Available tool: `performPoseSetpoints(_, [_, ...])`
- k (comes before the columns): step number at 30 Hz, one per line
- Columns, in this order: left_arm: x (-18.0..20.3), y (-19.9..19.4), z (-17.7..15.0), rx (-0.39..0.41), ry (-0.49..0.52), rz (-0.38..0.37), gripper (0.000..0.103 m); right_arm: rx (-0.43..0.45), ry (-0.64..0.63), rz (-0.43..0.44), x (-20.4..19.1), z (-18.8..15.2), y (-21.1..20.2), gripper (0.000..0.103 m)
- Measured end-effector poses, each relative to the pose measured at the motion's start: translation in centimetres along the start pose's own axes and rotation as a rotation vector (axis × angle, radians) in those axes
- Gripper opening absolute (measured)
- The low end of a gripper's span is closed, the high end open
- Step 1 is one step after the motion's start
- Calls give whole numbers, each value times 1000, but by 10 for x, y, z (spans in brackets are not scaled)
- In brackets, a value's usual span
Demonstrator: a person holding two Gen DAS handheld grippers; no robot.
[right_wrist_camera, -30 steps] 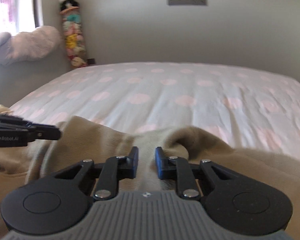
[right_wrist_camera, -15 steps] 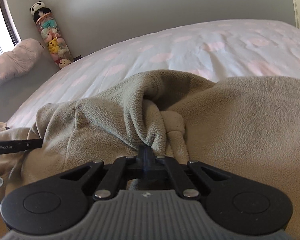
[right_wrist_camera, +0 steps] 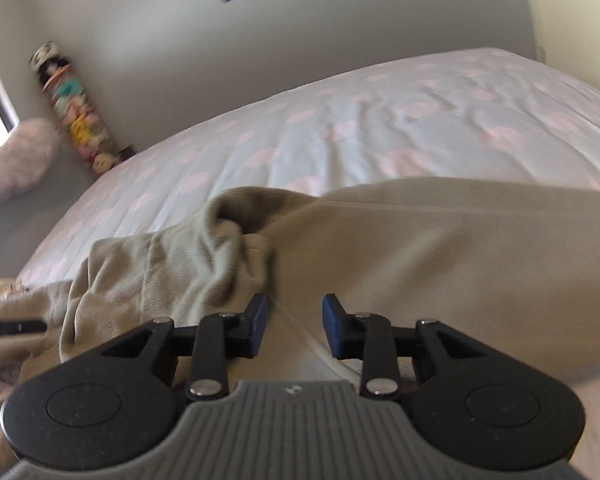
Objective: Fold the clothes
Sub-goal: 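Grasp the folded fleece with both grippers and smooth it, then open, then grasp a sleeve cuff with the right gripper and lift it across the hoodie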
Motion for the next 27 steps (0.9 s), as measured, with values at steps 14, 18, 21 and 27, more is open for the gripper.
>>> performPoseSetpoints(14, [4,-56,-55,-36,-30,168,18,167,533,-286,265,9,-123,54])
performPoseSetpoints(18, [2,-62,-66,-55,-46,224,18,217,666,-298,319,13,-129,62])
performPoseSetpoints(21, [2,-67,-69,-60,-48,256,18,254,765,-306,360,15,-134,62])
performPoseSetpoints(27, [8,-76,-69,-51,-25,312,19,299,865,-335,411,23,-139,61])
Point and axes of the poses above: each gripper's, at about its wrist camera, not at the fingertips, and y roughly the way its jaws point, x to its right, z to its top, the point moved 6 cm from there along y, roughly the way its jaws point, and after that the axes turned 1 degree about y, right-handed, at the moved point
